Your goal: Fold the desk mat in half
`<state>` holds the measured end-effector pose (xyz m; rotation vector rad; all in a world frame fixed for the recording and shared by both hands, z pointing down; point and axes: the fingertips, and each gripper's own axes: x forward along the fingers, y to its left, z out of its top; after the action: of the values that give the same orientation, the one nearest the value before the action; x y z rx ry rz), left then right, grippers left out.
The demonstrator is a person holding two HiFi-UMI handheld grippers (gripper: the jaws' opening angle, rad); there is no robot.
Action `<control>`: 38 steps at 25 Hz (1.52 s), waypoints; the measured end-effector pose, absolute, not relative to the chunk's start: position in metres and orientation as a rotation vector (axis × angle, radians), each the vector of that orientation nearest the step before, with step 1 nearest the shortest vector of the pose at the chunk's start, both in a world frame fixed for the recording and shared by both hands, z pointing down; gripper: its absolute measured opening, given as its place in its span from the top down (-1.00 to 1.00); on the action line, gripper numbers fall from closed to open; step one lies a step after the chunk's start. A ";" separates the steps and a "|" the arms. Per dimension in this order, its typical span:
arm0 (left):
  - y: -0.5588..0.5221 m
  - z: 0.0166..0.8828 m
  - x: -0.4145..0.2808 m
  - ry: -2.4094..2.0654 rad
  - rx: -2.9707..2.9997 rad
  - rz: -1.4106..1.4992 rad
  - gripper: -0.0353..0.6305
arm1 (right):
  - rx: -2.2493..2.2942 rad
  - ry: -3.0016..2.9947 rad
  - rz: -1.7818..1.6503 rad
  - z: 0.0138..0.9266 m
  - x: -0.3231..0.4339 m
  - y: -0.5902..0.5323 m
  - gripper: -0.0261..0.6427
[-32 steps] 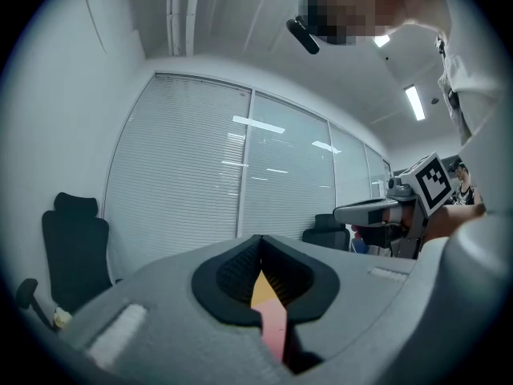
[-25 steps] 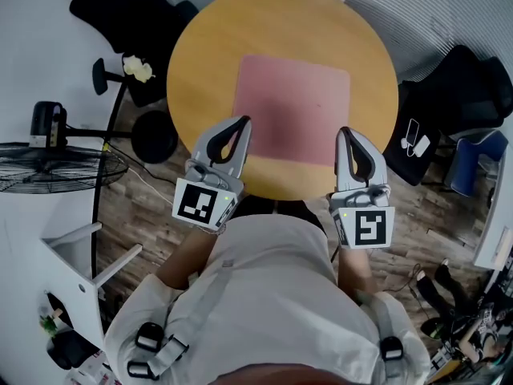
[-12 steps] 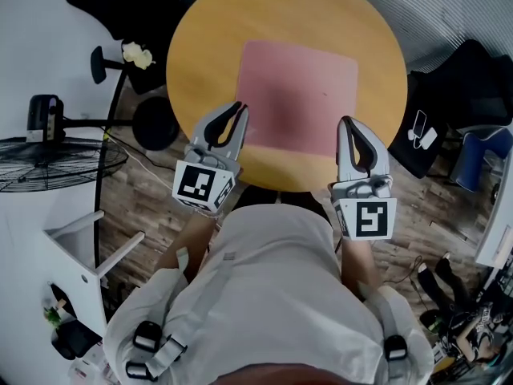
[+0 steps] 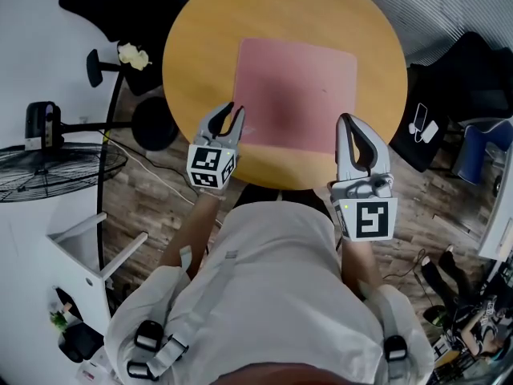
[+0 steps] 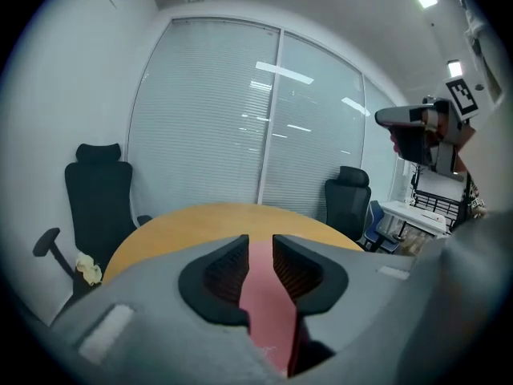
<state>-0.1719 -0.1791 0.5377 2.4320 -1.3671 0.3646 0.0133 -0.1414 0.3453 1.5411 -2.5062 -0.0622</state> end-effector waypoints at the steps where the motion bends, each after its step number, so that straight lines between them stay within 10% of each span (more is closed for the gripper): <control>1: -0.179 0.549 -0.173 -1.362 2.412 0.379 0.59 | 1.541 -2.506 -0.065 0.345 0.014 -0.142 0.91; 38: -0.149 0.794 -0.204 -1.301 1.967 0.804 0.22 | 1.526 -2.509 -0.086 0.341 0.016 -0.127 0.91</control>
<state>-0.2044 -0.1493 0.7940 1.9665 -1.3014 0.8036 0.0162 -0.1268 0.3408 1.5258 -2.5092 -0.0859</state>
